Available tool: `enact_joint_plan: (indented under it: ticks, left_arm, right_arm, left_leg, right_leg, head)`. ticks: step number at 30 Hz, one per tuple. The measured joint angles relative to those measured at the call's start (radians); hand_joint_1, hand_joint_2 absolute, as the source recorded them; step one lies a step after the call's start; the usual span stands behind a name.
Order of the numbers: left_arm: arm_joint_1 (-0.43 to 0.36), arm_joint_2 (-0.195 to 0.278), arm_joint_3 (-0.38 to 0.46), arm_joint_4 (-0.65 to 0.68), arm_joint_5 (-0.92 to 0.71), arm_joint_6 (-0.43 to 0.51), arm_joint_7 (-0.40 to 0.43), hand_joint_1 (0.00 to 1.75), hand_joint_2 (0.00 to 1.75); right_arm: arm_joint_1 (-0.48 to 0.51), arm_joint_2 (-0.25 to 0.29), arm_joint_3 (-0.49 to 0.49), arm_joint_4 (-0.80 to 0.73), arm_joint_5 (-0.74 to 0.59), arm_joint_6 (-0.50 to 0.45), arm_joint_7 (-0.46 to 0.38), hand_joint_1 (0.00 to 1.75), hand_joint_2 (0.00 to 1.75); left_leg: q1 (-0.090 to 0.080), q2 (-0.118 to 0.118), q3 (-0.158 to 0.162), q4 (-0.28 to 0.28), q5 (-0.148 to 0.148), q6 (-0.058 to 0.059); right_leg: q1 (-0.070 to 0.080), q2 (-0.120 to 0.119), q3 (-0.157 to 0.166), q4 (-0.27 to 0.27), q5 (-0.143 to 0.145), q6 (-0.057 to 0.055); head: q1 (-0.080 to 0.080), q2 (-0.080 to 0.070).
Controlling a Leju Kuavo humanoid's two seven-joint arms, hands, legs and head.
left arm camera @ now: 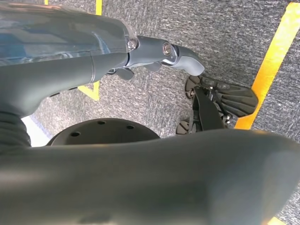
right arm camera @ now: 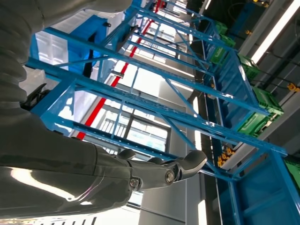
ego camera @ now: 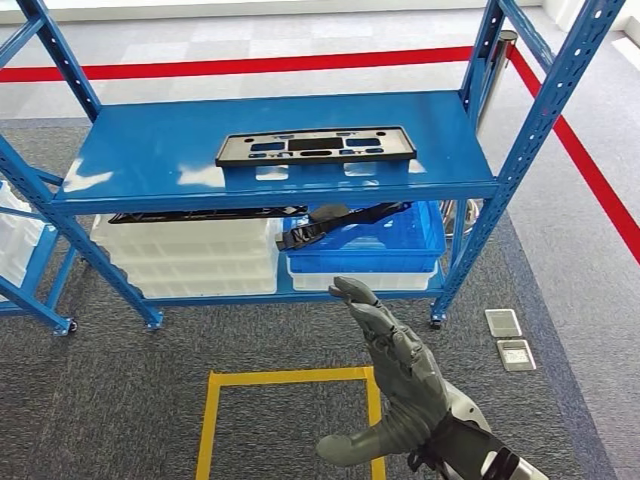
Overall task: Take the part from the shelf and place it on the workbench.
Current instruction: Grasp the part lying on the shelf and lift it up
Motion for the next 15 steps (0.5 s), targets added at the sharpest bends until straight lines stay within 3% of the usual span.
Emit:
enact_joint_plan:
  ticks: [3, 7, 11, 13, 15]
  left_arm:
    - [0.0, 0.0, 0.0, 0.0, 0.0, 0.0, 0.0, 0.0, 0.0]
    - [0.0, 0.0, 0.0, 0.0, 0.0, 0.0, 0.0, 0.0, 0.0]
    - [-0.001, 0.001, 0.0, 0.0, 0.0, 0.0, 0.0, 0.0, 0.0]
    - [-0.002, 0.001, 0.0, 0.0, 0.0, 0.0, 0.0, 0.0, 0.0]
    - [-0.004, 0.0, 0.0, 0.0, -0.001, 0.0, -0.001, 0.0, 0.0]
  right_arm:
    - [0.0, -0.001, 0.0, -0.001, 0.0, 0.0, 0.0, 0.0, 1.75]
    - [0.0, -0.001, 0.0, -0.002, 0.0, 0.0, -0.001, 0.0, 0.0]
    - [0.001, -0.001, 0.002, -0.003, 0.0, 0.0, -0.001, 0.0, 0.0]
    - [0.0, -0.001, 0.004, -0.007, 0.0, 0.0, -0.002, 0.0, 0.0]
    - [0.0, -0.002, 0.004, -0.012, 0.0, 0.0, -0.004, 0.0, 0.0]
  left_leg:
    - [0.0, 0.0, 0.0, 0.0, 0.0, 0.0]
    - [-0.001, 0.0, -0.002, 0.004, -0.002, 0.003]
    - [-0.004, 0.0, -0.005, 0.01, -0.005, 0.013]
    - [-0.004, 0.001, -0.002, -0.001, 0.002, 0.023]
    - [0.002, 0.005, 0.006, -0.022, 0.015, 0.034]
  right_leg:
    - [0.0, 0.0, 0.0, 0.0, 0.0, 0.0]
    - [-0.002, 0.0, 0.0, -0.001, 0.002, 0.003]
    - [-0.006, 0.0, -0.001, -0.002, 0.006, 0.011]
    - [-0.007, 0.0, 0.002, -0.008, 0.008, 0.019]
    - [-0.005, 0.004, -0.008, 0.017, -0.012, 0.024]
  head:
    - [0.0, 0.0]
    - [0.0, 0.0]
    - [0.0, 0.0]
    - [0.0, 0.0]
    - [0.001, 0.0]
